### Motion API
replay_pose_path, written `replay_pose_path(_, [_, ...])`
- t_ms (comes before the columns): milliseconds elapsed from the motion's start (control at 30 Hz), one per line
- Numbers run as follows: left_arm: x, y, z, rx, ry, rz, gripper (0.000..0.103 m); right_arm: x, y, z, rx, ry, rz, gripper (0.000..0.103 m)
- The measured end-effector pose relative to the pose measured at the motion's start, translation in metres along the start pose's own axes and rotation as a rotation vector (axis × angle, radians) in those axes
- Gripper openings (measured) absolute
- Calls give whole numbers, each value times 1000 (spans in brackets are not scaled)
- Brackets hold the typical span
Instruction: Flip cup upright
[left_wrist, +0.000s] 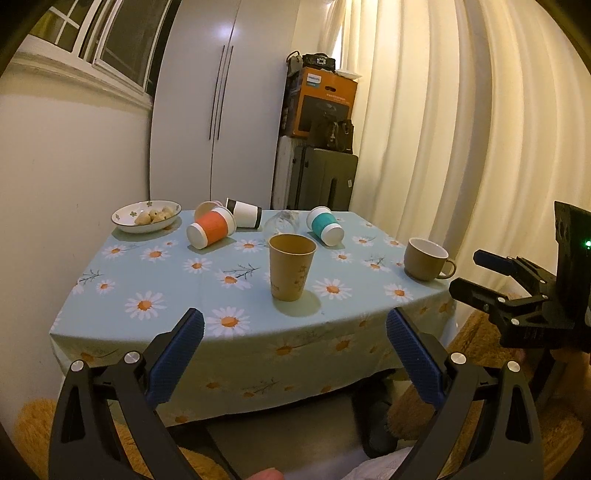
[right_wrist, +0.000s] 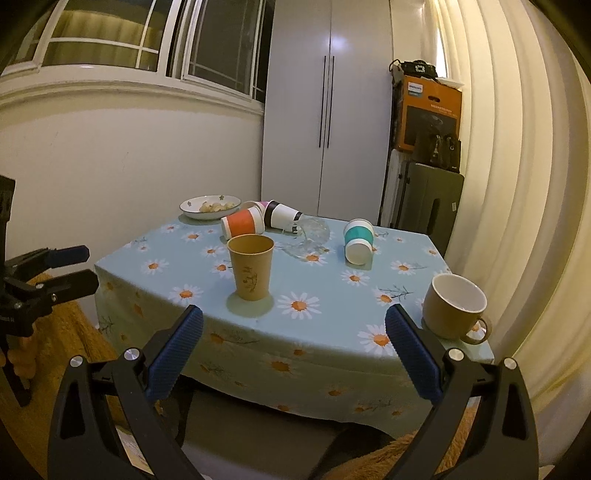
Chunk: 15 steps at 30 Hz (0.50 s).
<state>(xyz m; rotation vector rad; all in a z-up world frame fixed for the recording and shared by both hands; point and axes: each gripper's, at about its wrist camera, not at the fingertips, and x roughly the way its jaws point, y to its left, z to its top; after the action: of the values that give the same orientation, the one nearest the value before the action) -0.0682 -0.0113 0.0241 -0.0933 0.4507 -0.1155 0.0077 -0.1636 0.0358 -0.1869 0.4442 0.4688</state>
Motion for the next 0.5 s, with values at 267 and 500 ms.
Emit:
replay_pose_path(267, [-1,-1,0,-1,-1,-1,96,3,-4,0,21,9,2,98])
replay_pose_path(500, [-1,-1,0,0,0,0,96,3,-5,-1,26,10,5,98])
